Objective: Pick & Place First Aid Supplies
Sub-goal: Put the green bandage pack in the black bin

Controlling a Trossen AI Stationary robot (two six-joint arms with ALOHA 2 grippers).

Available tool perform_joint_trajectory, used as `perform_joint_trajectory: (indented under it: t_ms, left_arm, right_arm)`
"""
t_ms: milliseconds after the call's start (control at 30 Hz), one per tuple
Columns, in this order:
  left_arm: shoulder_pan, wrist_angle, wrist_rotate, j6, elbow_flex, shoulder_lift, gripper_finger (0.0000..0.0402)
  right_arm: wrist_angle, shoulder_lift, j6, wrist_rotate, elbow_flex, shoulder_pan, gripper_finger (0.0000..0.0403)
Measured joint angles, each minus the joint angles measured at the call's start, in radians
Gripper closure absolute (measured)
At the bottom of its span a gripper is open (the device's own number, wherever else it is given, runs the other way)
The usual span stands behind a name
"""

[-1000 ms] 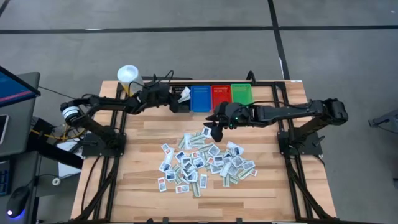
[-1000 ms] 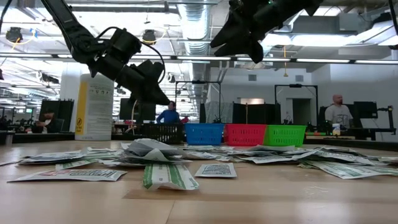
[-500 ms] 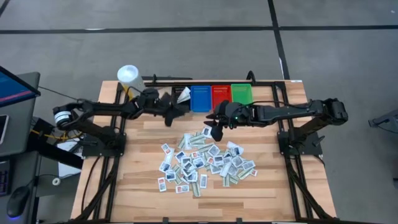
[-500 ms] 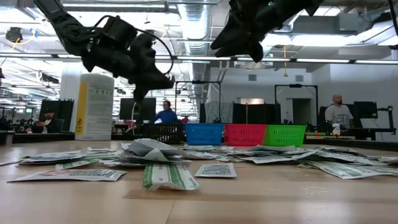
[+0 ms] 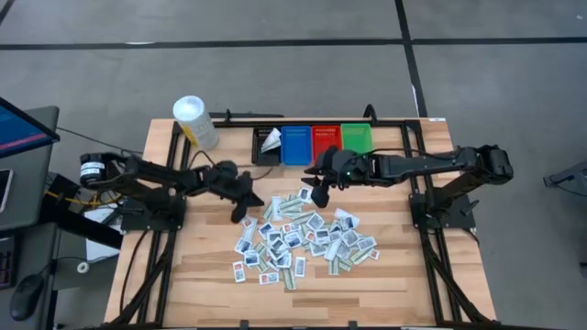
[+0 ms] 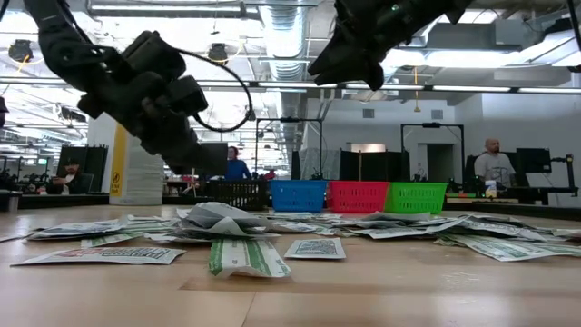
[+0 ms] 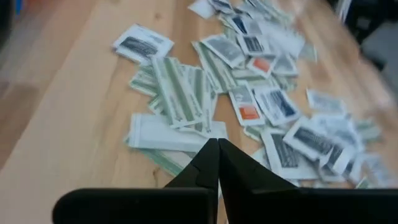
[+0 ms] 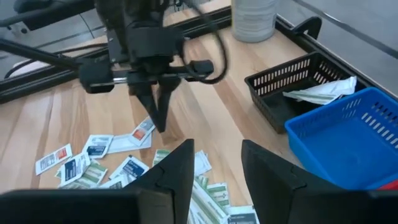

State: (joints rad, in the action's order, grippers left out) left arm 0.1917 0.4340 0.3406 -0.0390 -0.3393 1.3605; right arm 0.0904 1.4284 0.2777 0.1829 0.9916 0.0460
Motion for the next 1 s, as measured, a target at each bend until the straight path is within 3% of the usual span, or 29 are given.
perform_joint_trajectory:
  t_ms: [200, 267, 600, 1000]
  left_arm:
    - [-0.131, 0.0, -0.272, 0.035, 0.0, 0.0, 0.0376]
    - [-0.144, 0.0, -0.309, 0.035, 0.0, 0.0, 0.0367]
    - [-0.146, 0.002, -0.382, 0.035, 0.001, 0.05, 0.0319]
    - [-0.178, 0.065, -0.344, -0.009, -0.076, 0.252, 0.0314]
  right_arm:
    - [0.021, 0.0, 0.0, 0.002, 0.0, 0.001, 0.0275]
    - [0.022, 0.0, 0.0, 0.002, 0.0, 0.001, 0.0275]
    - [0.035, 0.0, -0.023, 0.0, 0.0, 0.0, 0.0277]
    - [0.078, 0.0, -0.023, -0.001, 0.0, 0.0, 0.0277]
